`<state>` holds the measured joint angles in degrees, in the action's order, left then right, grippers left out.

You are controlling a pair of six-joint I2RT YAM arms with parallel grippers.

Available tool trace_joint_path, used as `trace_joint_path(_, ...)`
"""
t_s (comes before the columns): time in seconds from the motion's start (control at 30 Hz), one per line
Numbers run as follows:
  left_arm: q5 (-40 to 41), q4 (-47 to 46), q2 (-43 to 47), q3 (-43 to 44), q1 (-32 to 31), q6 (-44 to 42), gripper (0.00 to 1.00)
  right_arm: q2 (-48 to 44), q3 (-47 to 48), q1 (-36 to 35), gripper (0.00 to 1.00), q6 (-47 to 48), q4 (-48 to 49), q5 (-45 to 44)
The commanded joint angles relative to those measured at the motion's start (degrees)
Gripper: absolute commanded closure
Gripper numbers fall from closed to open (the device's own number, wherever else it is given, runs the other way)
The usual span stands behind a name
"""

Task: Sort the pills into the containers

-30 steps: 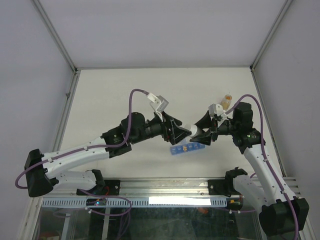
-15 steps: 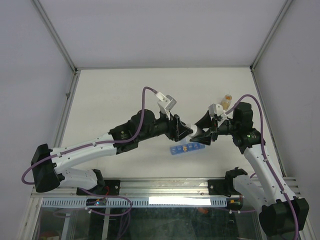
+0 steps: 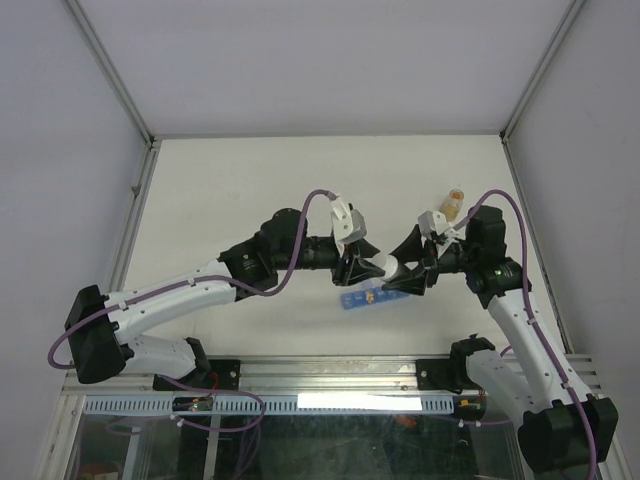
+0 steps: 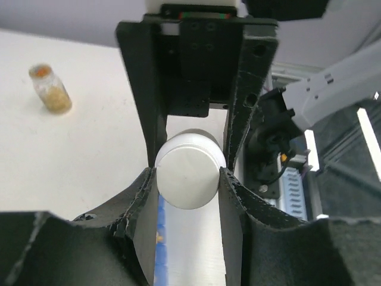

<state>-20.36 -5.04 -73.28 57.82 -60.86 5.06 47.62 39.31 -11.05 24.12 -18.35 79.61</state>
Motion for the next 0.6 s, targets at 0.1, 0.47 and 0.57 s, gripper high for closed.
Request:
trace_joint_path(0.1, -23.5, 3.7, -3.4, 3.4, -0.3, -33.6, 0.44, -0.1, 2.7, 0.1, 1.0, 0.5, 4.3, -2.2)
trace_joint_path(0.47, -3.3, -28.0, 8.0, -12.5, 2.9, 3.4, 0.01, -0.1, 2.7, 0.2, 1.0, 0.5, 4.2, -2.0)
trace_joint_path(0.57, 2.3, -25.1, 9.6, -13.4, 2.9, 13.6, 0.05, -0.2, 2.7, 0.2, 1.0, 0.5, 4.2, -2.1)
